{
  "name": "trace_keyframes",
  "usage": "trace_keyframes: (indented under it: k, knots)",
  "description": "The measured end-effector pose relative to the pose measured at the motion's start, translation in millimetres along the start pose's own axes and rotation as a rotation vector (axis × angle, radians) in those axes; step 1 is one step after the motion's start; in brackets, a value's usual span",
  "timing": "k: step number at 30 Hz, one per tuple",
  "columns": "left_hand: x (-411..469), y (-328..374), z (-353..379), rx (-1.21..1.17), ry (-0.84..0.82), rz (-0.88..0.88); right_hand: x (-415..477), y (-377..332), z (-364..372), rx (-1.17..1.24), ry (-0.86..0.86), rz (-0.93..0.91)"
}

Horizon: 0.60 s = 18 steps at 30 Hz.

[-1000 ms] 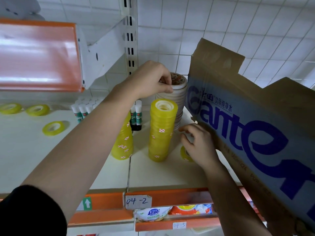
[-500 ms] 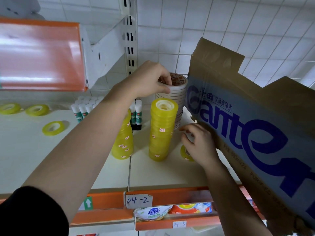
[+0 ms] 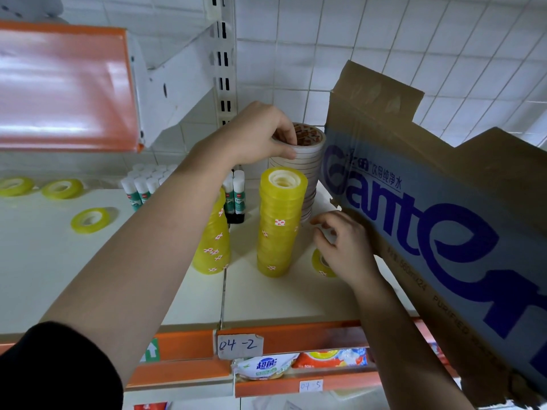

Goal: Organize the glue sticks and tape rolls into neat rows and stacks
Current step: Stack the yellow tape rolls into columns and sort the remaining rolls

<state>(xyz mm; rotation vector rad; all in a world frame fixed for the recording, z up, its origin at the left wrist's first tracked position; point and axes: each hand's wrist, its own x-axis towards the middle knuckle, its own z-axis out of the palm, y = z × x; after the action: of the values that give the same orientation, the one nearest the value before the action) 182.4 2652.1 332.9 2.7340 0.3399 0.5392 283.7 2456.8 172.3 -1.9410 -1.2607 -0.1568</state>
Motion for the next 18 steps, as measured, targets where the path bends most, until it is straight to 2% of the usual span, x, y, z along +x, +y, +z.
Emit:
trace_keyframes:
  k: [11, 18]
  knots:
    - [4.0, 1.6, 1.8, 0.071, -0.059, 0.033, -0.1, -3.6, -1.3, -0.003, -0.002, 0.006]
    - [-2.5, 2.8, 1.2, 0.069, -0.007, 0.038, -0.5, -10.2, -5.4, 0.001, 0.009, 0.005]
